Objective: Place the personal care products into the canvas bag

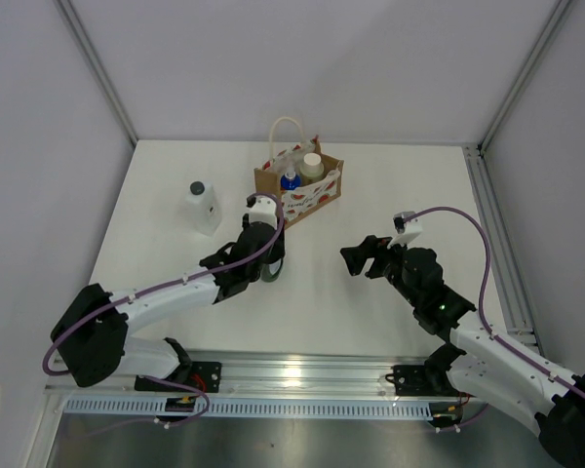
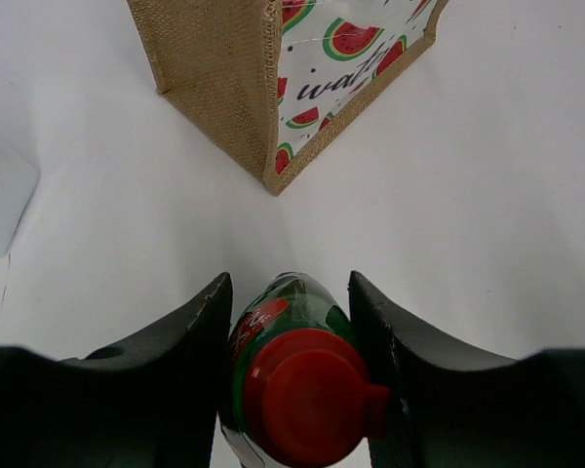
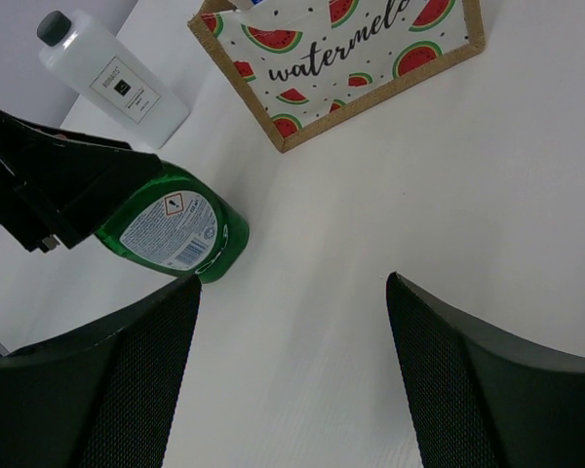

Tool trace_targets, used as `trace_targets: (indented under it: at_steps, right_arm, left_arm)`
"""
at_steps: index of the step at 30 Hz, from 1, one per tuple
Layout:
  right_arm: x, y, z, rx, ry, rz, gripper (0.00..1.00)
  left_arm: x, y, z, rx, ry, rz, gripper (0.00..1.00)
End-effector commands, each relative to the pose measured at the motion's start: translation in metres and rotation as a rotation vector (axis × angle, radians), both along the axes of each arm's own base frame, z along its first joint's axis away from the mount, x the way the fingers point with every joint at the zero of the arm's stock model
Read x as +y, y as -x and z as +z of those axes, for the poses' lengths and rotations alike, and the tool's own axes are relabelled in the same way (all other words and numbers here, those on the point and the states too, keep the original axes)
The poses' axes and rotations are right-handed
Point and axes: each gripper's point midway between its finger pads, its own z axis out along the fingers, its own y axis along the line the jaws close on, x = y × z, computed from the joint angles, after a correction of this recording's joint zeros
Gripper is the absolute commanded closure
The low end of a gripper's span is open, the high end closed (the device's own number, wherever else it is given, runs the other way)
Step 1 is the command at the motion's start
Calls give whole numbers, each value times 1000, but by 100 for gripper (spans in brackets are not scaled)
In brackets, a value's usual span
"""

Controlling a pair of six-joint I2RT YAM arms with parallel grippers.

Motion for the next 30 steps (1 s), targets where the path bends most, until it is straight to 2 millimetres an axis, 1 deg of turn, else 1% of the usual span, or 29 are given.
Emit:
trace_targets:
  at_steps: [1, 2, 3, 5, 8, 9, 12, 14, 15, 16, 17, 19, 21, 23, 24, 28, 29, 30]
  right_arm:
    - [5, 0, 17, -37, -30, 16, 20]
    - [4, 1, 16, -37, -28, 16, 20]
    - [4, 1, 17, -39, -28, 18, 20]
    - [4, 1, 17, -39, -28, 18, 20]
    - [5, 1, 18, -42, -29, 21, 20]
    - [5, 1, 17, -39, -27, 19, 20]
    - [4, 1, 17, -39, -24, 18, 20]
    - [4, 0, 18, -41, -25, 17, 20]
    - [4, 1, 18, -40, -25, 18, 20]
    - [4, 1, 18, -41, -26, 20, 20]
    - [4, 1, 17, -38, -23, 18, 20]
    - [2, 1, 18, -43, -22, 11, 20]
    - [2, 2, 19, -45, -26, 12, 20]
    - [2, 2, 20, -47, -26, 13, 20]
    - [2, 2, 20, -48, -28, 12, 20]
    - [2, 2, 21, -49, -29, 14, 20]
    - [2, 2, 21, -48, -27, 14, 20]
    - [2, 2, 21, -49, -29, 14, 20]
  left_arm:
    - [-2, -2, 9, -49, 42, -16, 56]
    - [-1, -1, 8, -50, 44, -14, 44]
    - [2, 2, 3, -45, 34, -16, 39]
    - [5, 5, 4, -48, 31, -19, 30]
    - [8, 8, 6, -43, 16, -24, 28]
    - [9, 9, 3, -39, 9, -27, 27]
    - [9, 12, -1, -37, 8, -35, 28]
    - [4, 11, -2, -39, 16, -58, 30]
    - [3, 12, -8, -28, 5, -65, 30]
    - [2, 11, -9, -24, 3, -68, 31]
    - [1, 10, -8, -22, 5, -67, 34]
    - [0, 10, -16, -7, -4, -65, 37]
    - [0, 10, -17, -4, 2, -61, 41]
    - [0, 11, -20, -3, 7, -61, 41]
    - [2, 14, -26, 6, 1, -59, 40]
    - [3, 15, -28, -2, 8, -58, 40]
    - [4, 15, -28, -1, 7, -57, 43]
    - [4, 14, -29, -2, 6, -55, 48]
